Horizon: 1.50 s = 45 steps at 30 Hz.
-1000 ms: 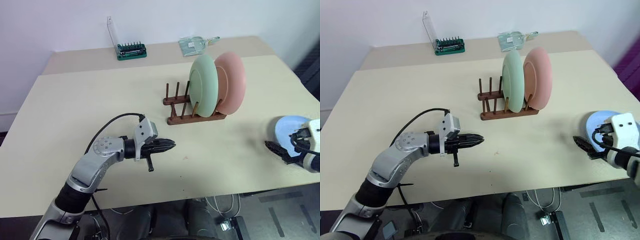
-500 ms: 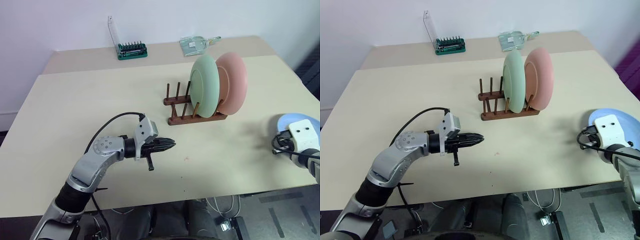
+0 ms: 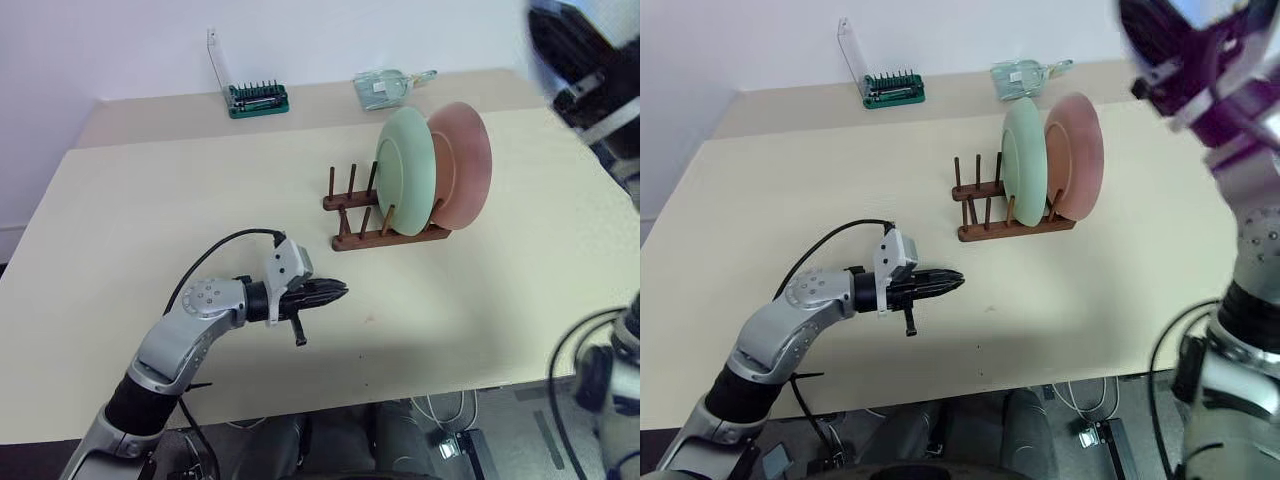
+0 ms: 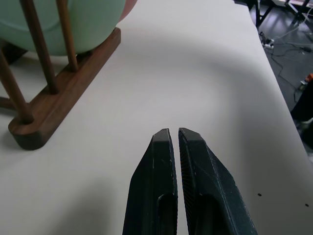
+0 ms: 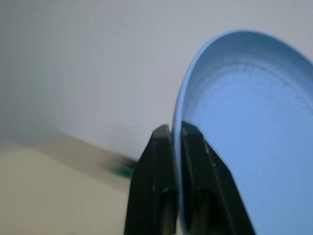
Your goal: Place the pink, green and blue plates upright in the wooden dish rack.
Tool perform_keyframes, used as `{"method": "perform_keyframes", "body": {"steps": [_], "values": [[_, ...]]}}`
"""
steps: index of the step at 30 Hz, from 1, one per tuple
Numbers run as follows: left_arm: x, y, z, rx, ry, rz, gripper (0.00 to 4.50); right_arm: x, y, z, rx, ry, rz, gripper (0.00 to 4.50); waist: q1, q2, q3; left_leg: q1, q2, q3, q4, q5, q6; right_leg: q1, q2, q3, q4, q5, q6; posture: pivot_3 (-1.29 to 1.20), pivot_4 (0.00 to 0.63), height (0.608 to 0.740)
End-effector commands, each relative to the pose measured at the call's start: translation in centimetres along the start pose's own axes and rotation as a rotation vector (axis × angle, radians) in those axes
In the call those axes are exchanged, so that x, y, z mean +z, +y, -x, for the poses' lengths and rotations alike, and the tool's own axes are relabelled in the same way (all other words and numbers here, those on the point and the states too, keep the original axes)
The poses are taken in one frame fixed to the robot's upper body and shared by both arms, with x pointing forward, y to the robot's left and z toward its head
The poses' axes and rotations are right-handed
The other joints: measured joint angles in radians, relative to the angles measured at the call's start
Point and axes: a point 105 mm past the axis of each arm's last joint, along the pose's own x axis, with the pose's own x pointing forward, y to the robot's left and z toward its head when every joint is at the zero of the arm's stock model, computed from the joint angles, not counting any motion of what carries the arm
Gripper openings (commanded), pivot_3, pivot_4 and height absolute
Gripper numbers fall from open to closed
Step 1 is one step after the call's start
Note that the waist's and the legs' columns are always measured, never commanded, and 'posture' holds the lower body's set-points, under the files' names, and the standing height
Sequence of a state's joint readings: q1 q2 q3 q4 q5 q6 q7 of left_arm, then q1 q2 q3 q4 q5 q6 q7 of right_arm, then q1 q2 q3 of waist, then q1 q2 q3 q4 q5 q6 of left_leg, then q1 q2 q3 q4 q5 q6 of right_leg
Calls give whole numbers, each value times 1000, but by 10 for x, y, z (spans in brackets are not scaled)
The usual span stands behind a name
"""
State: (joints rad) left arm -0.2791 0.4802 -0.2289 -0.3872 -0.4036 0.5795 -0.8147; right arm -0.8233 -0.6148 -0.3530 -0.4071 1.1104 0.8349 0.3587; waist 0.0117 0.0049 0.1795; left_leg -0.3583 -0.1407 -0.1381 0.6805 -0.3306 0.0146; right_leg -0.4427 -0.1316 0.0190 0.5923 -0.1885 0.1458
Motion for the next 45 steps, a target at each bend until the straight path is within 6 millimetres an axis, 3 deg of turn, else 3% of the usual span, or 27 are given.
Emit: {"method": "perform_keyframes", "body": {"steps": [1,6,10,14,22,25,27,29,34,36,38,42,45], "values": [[0,14,14,69,0,-6,217,-4,28,-19,105,-27,-251,30,1,0,0,0,0,0,0,0,0,0,0,0,1,0,0,0,150,738],[-5,31,31,141,29,-20,217,-30,31,-39,54,14,-582,30,1,0,0,0,-1,0,0,1,-1,-1,0,0,2,0,0,0,150,738],[-2,38,37,170,23,-29,217,-53,22,-44,-34,84,-629,30,0,0,0,0,-1,0,0,1,-1,-2,0,0,3,0,0,0,150,738],[-1,36,38,164,23,-31,217,-72,4,-43,-137,100,-753,30,-1,0,0,0,-1,1,0,1,-1,-2,0,0,3,0,0,0,150,738],[0,30,33,148,19,-35,217,-101,-15,-43,-288,143,-821,30,-5,1,0,0,-1,1,0,1,-1,-3,0,0,3,0,0,0,150,738],[0,29,32,143,18,-36,217,-102,-17,-44,-289,135,-822,972,-6,1,0,0,-1,1,0,1,-1,-3,0,0,3,0,0,0,150,738],[0,29,32,142,17,-35,217,-99,-18,-46,-281,121,-782,1976,-6,1,0,0,-1,1,0,1,-1,-3,0,0,3,0,0,0,150,738],[0,28,31,140,17,-34,217,-92,-20,-46,-284,140,-589,2941,-6,1,0,0,-1,1,0,1,-1,-3,0,0,3,0,0,0,150,738],[1,27,31,146,14,-32,217,-73,-23,-37,-231,190,-91,2941,-2,1,0,-1,-1,2,0,1,-1,-4,0,0,3,0,0,0,150,738],[1,28,31,160,12,-41,217,-65,-21,-29,-196,189,65,2941,-2,1,0,-1,-1,2,0,0,-1,-4,0,0,3,0,0,0,150,738],[0,32,36,194,14,-43,217,-50,-14,0,-114,178,173,2941,3,0,0,-2,-1,2,0,0,-1,-4,0,0,2,0,0,0,150,738],[-4,45,49,285,24,-53,217,-31,-22,75,-150,213,175,2941,21,-1,0,-3,-2,0,0,-1,1,-1,-1,-1,-1,0,1,0,150,738],[-8,56,58,348,29,-54,217,-37,-30,128,-234,326,137,2941,30,-1,0,-1,-2,2,0,-1,2,-1,-1,0,-1,0,1,0,150,738]]}}
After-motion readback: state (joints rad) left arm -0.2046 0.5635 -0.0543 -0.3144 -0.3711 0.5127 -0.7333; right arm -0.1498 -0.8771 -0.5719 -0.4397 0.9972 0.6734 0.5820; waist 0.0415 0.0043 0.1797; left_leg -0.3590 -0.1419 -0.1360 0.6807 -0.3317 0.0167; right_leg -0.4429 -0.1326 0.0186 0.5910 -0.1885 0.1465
